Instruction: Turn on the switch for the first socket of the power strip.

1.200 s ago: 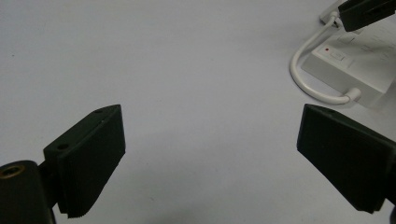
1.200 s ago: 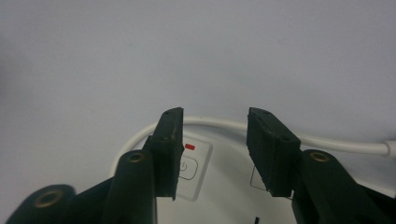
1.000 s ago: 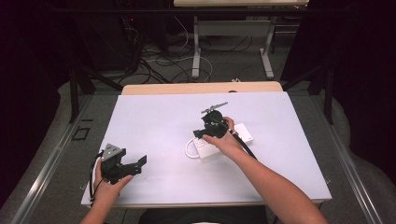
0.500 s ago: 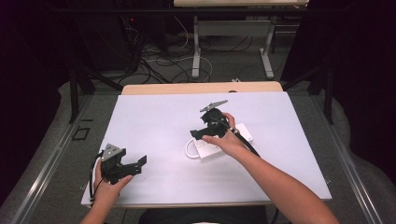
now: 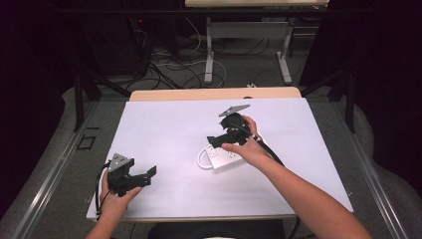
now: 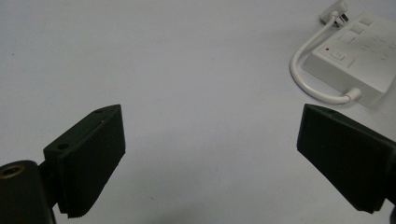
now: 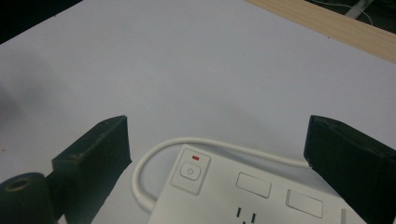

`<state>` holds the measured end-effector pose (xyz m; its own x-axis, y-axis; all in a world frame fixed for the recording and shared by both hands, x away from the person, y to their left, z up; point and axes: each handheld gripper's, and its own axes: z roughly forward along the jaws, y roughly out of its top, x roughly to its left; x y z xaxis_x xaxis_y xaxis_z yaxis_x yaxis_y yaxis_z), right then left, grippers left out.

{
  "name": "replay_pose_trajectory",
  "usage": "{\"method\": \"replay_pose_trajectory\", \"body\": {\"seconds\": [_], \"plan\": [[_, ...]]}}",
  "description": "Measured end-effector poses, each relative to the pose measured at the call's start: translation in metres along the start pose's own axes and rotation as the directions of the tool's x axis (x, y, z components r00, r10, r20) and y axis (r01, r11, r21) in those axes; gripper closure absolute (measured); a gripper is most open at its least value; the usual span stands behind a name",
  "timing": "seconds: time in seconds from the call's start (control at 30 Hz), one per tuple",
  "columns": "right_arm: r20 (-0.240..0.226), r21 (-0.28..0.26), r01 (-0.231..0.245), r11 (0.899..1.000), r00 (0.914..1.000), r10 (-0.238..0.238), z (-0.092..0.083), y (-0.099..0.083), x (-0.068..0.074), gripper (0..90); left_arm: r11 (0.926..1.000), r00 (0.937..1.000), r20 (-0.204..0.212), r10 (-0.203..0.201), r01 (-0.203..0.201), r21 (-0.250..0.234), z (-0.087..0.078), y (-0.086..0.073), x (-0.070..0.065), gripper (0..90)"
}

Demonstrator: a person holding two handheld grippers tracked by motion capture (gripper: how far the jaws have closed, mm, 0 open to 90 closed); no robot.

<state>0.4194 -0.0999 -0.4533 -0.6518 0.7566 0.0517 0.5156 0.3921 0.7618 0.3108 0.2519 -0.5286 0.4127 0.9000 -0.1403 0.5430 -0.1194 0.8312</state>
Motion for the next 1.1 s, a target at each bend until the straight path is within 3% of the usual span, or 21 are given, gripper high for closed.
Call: {"method": "replay_pose_trajectory", "body": {"seconds": [0.27, 0.57, 0.8, 1.1], "plan": [[0.007, -0.010, 0.000, 1.000, 1.0000, 0.000, -0.017, -0.001, -0.005, 0.0, 1.0000, 1.0000, 0.000, -0.002, 0.002, 0.001, 0.000, 0.000, 0.000, 7.5], [0.076, -0.022, 0.036, 0.999, 0.9965, -0.035, -0.040, -0.006, -0.012, 0.0, 1.0000, 1.0000, 0.000, -0.003, 0.003, 0.003, 0.000, 0.000, 0.000, 7.5], [0.098, -0.016, 0.033, 0.999, 0.9947, -0.031, -0.060, -0.018, -0.022, 0.0, 1.0000, 1.0000, -0.003, -0.003, 0.003, 0.004, 0.001, 0.000, 0.000, 7.5], [0.126, -0.053, 0.027, 0.998, 0.9918, -0.020, -0.089, -0.041, -0.033, 0.0, 0.9999, 1.0000, -0.003, 0.001, -0.001, 0.013, 0.001, 0.000, 0.000, 7.6]]}}
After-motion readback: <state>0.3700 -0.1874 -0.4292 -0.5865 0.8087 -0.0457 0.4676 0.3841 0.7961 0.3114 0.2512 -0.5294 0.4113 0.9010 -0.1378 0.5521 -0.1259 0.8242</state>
